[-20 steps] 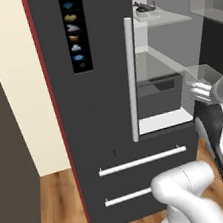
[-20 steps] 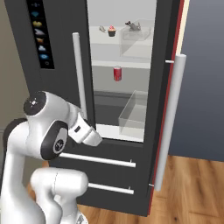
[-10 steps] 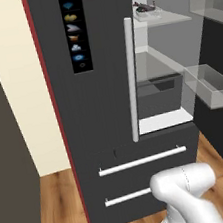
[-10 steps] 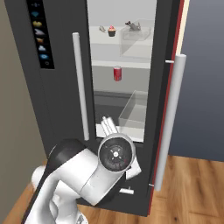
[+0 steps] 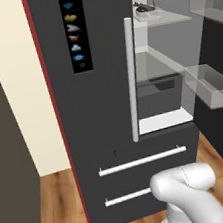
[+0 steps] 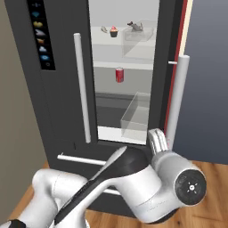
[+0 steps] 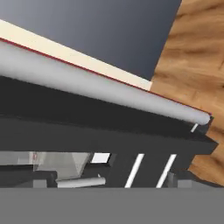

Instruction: Place the tupperware on the top shelf of the fridge. Make space for the tupperware among the existing items by rearranging them on the shelves if needed. Close the fridge door when finished.

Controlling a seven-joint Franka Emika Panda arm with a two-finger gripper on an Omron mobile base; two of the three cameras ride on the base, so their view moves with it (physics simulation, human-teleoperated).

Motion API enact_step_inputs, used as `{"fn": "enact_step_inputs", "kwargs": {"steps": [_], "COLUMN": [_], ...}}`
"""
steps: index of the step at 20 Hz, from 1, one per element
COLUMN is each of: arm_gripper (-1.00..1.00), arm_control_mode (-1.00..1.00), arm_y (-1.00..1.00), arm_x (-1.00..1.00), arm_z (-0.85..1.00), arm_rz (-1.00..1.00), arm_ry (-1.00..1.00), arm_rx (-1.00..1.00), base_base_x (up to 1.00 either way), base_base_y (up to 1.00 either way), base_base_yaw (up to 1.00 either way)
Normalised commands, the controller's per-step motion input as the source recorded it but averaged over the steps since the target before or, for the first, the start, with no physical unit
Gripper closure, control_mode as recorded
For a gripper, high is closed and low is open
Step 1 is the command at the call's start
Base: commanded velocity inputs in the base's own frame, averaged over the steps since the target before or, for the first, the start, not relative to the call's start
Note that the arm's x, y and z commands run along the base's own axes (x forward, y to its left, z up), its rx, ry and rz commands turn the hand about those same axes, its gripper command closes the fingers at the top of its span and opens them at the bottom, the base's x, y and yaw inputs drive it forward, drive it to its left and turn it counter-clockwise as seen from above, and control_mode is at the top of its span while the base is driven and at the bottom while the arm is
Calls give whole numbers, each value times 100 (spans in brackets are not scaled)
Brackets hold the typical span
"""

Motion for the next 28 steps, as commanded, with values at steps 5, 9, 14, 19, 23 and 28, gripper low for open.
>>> {"fn": "enact_step_inputs", "kwargs": {"steps": [5,9,14,19,23,28], "arm_gripper": [-100,-100,-100,-100,-100,-100], "arm_control_mode": [-100,-100,-100,-100,-100,-100], "arm_y": [-85,-58,-48,-39,-13,38], "arm_x": [37,81,79,55,45,18], "arm_z": [-2,-6,-25,-37,-37,-48], "arm_rz": [0,8,20,29,31,33], "arm_ry": [0,0,0,-2,0,0], "arm_rx": [31,30,26,22,17,7], "base_base_x": [0,0,0,0,0,0], "base_base_y": [0,0,0,0,0,0], "base_base_yaw": [0,0,0,0,0,0]}}
